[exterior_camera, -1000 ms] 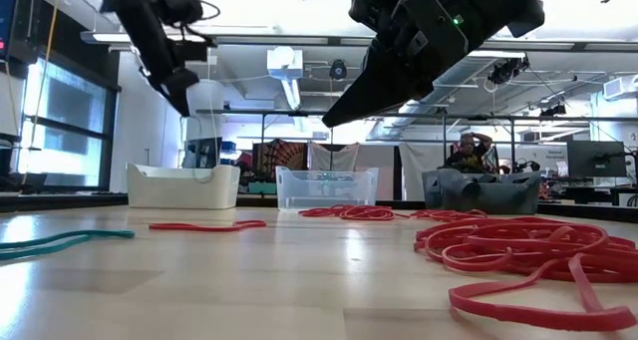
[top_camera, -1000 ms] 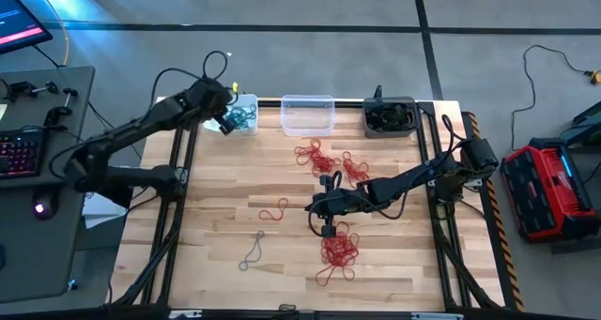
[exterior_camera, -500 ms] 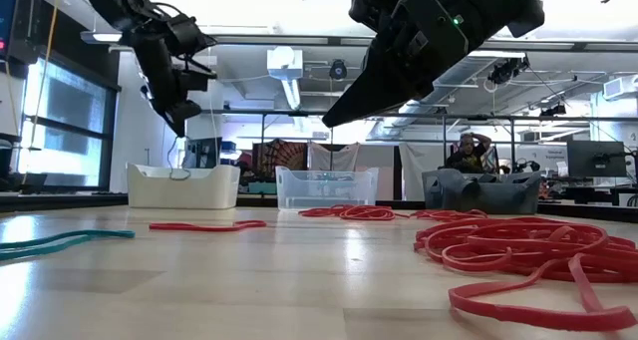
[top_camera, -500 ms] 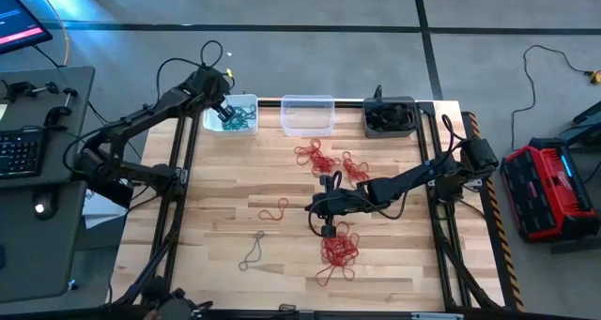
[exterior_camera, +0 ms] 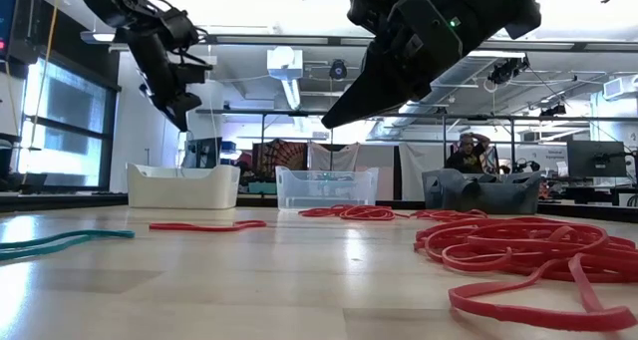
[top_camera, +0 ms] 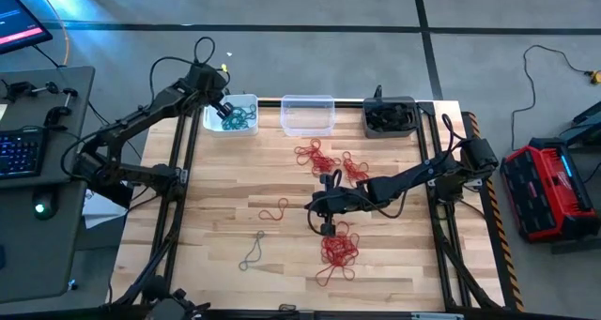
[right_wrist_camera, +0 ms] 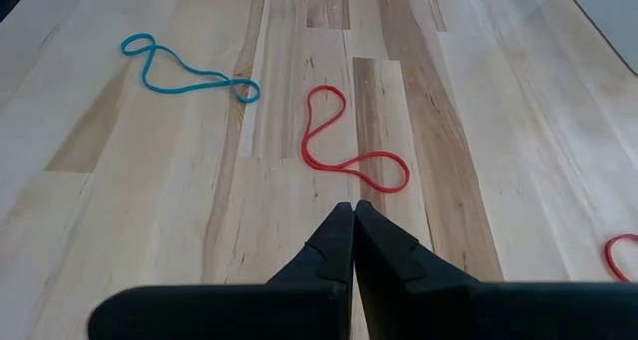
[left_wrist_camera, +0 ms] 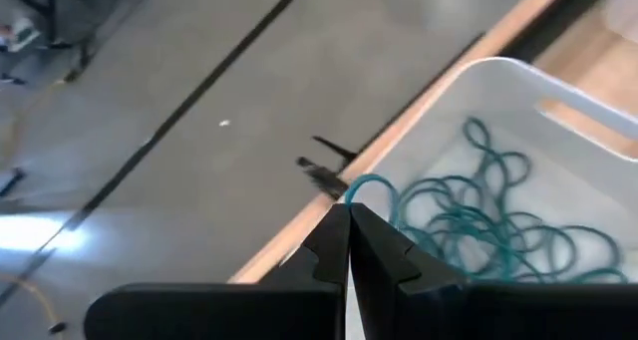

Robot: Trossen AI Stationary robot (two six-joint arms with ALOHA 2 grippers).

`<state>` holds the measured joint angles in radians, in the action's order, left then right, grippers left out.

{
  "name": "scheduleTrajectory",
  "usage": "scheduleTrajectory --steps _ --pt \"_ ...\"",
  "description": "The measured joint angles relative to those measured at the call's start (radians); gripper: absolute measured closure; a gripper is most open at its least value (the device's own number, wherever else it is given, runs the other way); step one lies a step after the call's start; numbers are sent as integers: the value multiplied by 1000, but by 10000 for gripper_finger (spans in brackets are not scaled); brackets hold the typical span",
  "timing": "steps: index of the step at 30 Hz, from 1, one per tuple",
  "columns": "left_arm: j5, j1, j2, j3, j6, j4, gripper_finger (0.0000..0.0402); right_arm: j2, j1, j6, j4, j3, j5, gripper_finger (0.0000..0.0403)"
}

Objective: Sort rubber bands into baskets
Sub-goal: Put the blue rubber band into the white bin

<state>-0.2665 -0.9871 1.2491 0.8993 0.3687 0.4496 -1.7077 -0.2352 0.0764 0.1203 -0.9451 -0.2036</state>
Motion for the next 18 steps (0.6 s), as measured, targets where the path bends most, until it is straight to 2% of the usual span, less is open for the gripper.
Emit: scheduleTrajectory --steps 7,18 --pt "54 5 36 -4 -11 30 401 0 0 5 0 0 0 403" --pt "60 38 146 -5 -39 66 401 -15 -1 21 17 0 0 403"
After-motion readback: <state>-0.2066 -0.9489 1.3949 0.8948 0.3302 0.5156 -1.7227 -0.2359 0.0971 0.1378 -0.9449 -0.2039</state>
